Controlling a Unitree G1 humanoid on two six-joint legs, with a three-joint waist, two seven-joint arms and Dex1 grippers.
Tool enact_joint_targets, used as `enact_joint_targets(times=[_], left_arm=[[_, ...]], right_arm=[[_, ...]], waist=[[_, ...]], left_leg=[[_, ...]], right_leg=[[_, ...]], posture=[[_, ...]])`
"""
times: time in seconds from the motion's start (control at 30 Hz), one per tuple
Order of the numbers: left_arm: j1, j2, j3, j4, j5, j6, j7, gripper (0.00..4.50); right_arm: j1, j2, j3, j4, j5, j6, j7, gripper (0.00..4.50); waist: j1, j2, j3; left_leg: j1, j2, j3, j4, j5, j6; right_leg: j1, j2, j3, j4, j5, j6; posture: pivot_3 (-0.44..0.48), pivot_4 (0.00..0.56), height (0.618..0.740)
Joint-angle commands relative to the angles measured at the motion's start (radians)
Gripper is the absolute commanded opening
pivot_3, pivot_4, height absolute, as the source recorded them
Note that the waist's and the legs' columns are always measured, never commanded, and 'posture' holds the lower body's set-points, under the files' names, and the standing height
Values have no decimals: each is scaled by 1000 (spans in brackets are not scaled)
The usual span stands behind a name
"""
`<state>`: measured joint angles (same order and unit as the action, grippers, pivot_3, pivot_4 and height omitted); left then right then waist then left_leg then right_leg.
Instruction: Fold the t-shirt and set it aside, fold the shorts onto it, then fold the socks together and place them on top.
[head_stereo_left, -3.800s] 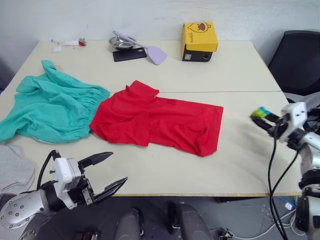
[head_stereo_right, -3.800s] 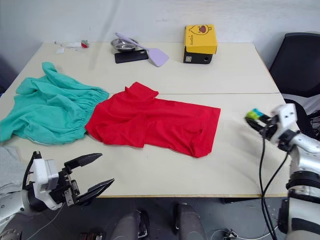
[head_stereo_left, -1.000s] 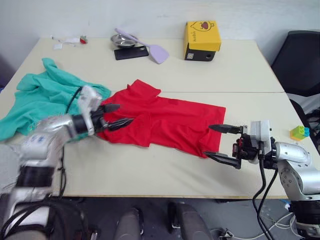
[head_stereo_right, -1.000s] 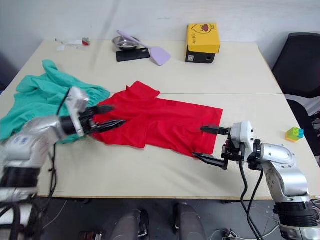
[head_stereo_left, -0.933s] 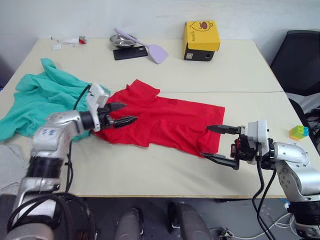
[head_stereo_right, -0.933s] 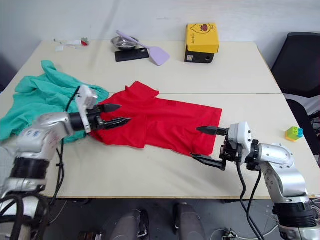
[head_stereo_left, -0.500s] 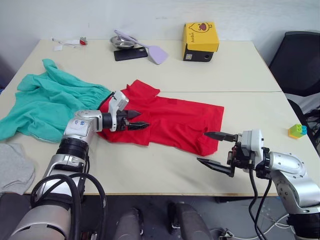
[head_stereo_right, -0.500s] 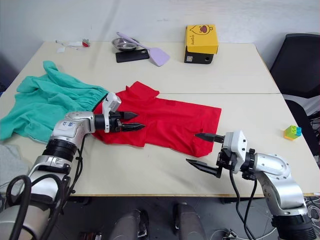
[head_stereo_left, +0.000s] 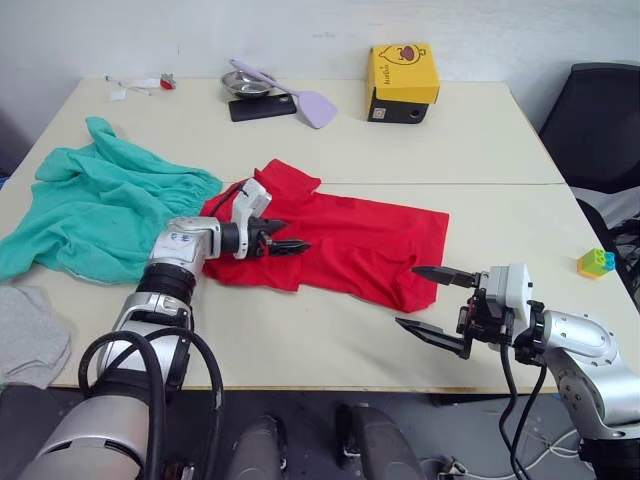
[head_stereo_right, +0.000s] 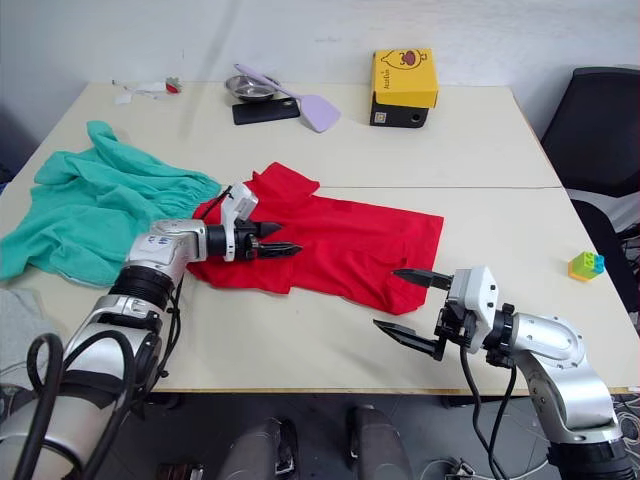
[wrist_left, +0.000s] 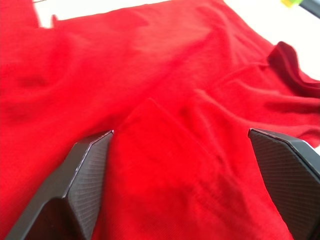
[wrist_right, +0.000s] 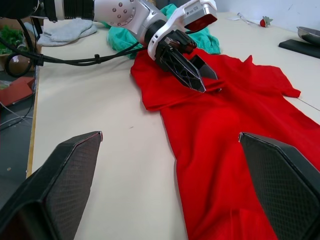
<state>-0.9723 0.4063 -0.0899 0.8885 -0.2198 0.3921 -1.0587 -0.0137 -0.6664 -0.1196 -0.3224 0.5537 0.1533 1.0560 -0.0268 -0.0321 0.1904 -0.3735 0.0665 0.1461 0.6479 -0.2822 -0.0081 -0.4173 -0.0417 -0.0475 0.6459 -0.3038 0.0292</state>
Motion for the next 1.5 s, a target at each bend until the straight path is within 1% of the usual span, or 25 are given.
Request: enact_joint_targets(times=[0.03,0.1,0.13,0.2,0.27,0.37,0.4,0.47,0.57,0.7,0.83,0.9,1.17,1.3,1.47,1.5], left_arm=[[-35,7,31,8,2,-18,-17,3585],[-35,13,39,9,1,-25,-27,2928],[-34,15,46,6,-3,-29,-27,2667],[-32,18,60,0,-6,-30,-21,1914],[-23,25,68,-16,-7,-30,-29,1292],[9,37,81,-66,-22,-27,-54,281],[27,41,87,-98,-34,-22,-68,40],[65,49,100,-169,-56,-4,-85,40],[139,63,111,-298,-83,36,-94,40],[233,78,107,-450,-107,57,-112,40],[294,73,104,-539,-118,73,-90,40],[315,70,100,-572,-122,78,-83,40],[346,74,101,-624,-135,93,-71,40],[365,77,102,-644,-143,95,-70,40],[375,79,101,-658,-152,93,-68,40],[376,80,101,-659,-153,92,-68,0]], right_arm=[[2,-14,-2,-19,-21,-5,-5,4500],[7,-16,0,-12,-34,-6,-2,4500],[9,-20,4,-6,-48,-10,1,4500],[6,-23,9,5,-74,-17,-1,4500],[-9,-24,19,18,-104,-3,-22,4500],[-30,-20,36,6,-129,89,-90,4500],[-37,-16,40,-5,-140,140,-135,4500],[-52,-3,42,-28,-149,247,-223,4500],[-93,45,12,-68,-74,407,-331,4500],[-146,83,-37,-105,18,590,-435,4500],[-227,116,-68,-94,102,789,-546,4500],[-261,115,-56,-72,95,851,-583,4500],[-330,147,-51,-23,87,946,-644,4500],[-357,168,-45,9,71,956,-672,4500],[-372,188,-38,28,63,954,-684,4500],[-374,193,-36,32,61,950,-686,4117]], waist=[[-1,0,0],[0,0,0],[0,0,0],[0,0,0],[0,0,0],[-1,0,0],[-1,0,0],[-3,0,0],[-2,0,0],[-1,0,0],[-1,0,0],[-1,0,0],[-1,0,0],[-3,0,0],[-3,0,0],[-3,0,0]], left_leg=[[0,0,0,0,0,0],[0,0,0,0,0,0],[0,0,0,0,0,0],[0,0,0,0,0,0],[0,0,0,0,0,0],[0,0,0,0,0,0],[0,0,0,0,0,0],[0,0,0,0,0,-1],[0,1,0,0,0,-1],[0,0,0,0,1,-2],[0,0,0,0,1,-1],[0,0,0,0,1,-1],[-1,0,0,0,0,0],[-2,0,1,-1,1,0],[-7,0,1,0,2,-1],[-8,0,1,0,2,-1]], right_leg=[[0,0,0,0,0,0],[0,0,0,0,0,0],[0,0,0,0,0,0],[0,0,0,0,0,0],[0,0,0,0,0,0],[0,0,0,0,0,0],[0,0,0,1,0,0],[-1,0,1,1,0,0],[-1,-1,1,2,-1,-1],[-2,-1,1,5,-1,-2],[-2,-2,1,6,-1,-2],[-2,-2,1,6,-1,-2],[-4,-2,1,6,-2,-2],[-5,-1,2,6,-2,-2],[-11,-1,2,8,-2,-2],[-12,-1,2,8,-2,-2]], posture=[[0,150,740],[0,150,740],[0,150,740],[0,150,740],[0,150,740],[0,150,740],[0,150,740],[0,150,740],[0,150,740],[0,150,740],[0,150,740],[0,150,740],[0,150,740],[0,150,740],[0,150,740],[0,150,740]])
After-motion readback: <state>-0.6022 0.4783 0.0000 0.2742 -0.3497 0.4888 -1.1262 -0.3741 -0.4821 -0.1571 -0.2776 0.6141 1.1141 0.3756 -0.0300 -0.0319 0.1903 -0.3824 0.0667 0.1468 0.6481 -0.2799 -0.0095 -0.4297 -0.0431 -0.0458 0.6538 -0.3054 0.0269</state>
